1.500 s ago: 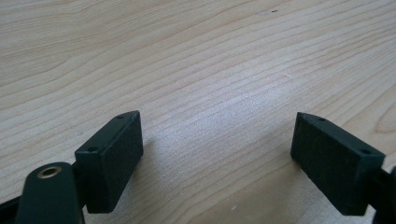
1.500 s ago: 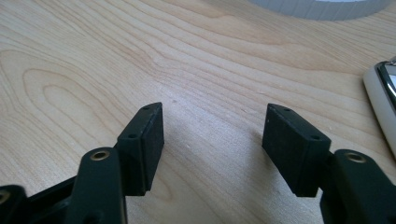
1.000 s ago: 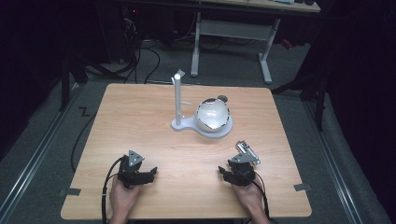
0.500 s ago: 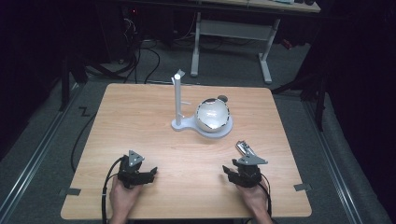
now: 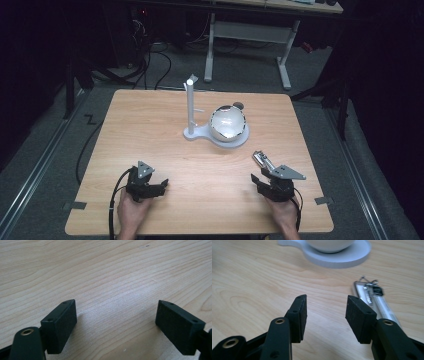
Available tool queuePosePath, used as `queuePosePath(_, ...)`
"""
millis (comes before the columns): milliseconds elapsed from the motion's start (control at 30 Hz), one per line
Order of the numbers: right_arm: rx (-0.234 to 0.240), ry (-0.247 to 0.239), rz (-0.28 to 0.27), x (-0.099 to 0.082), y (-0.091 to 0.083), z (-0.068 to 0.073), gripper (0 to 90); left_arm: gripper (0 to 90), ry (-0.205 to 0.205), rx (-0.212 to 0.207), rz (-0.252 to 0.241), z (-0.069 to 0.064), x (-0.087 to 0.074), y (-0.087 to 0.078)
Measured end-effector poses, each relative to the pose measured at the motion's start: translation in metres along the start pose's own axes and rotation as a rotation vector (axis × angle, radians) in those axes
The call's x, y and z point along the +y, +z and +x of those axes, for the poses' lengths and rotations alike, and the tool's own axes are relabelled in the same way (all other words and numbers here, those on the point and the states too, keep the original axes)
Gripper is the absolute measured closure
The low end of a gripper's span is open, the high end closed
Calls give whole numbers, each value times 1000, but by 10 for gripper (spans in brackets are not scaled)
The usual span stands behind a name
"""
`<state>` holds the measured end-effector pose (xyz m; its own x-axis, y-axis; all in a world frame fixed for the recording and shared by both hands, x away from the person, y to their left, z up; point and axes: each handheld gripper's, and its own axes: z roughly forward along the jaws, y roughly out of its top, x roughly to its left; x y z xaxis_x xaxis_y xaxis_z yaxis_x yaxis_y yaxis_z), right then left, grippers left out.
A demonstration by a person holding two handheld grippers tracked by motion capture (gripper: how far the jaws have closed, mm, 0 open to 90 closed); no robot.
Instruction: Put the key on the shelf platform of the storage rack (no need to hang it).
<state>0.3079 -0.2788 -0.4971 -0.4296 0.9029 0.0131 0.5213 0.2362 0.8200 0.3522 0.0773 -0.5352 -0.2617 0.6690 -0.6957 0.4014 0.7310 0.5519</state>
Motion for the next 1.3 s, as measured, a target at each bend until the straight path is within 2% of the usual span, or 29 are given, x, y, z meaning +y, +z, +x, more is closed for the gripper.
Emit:
queuePosePath(167, -48, 27, -13, 1, -7, -18, 521, 176, -1, 0, 1, 0, 0, 0)
queuePosePath(367, -68, 53, -11, 2, -8, -33, 514, 173, 1, -2, 4, 0, 0, 0)
queuePosePath(633, -88, 57, 48, 7, 9, -48, 465, 173, 2, -3, 4, 0, 0, 0)
queuePosePath(767, -79, 76, 71, 7, 21, -55, 448, 173, 2, -2, 4, 0, 0, 0)
queuePosePath(967, -74, 99, 94, 5, 30, -62, 427, 173, 3, -3, 4, 0, 0, 0)
queuePosePath(1233, -60, 95, 133, 5, 42, -67, 384, 173, 2, -2, 4, 0, 0, 0)
queuePosePath(1300, -55, 75, 143, 10, 46, -66, 386, 173, 1, -2, 4, 0, 0, 0)
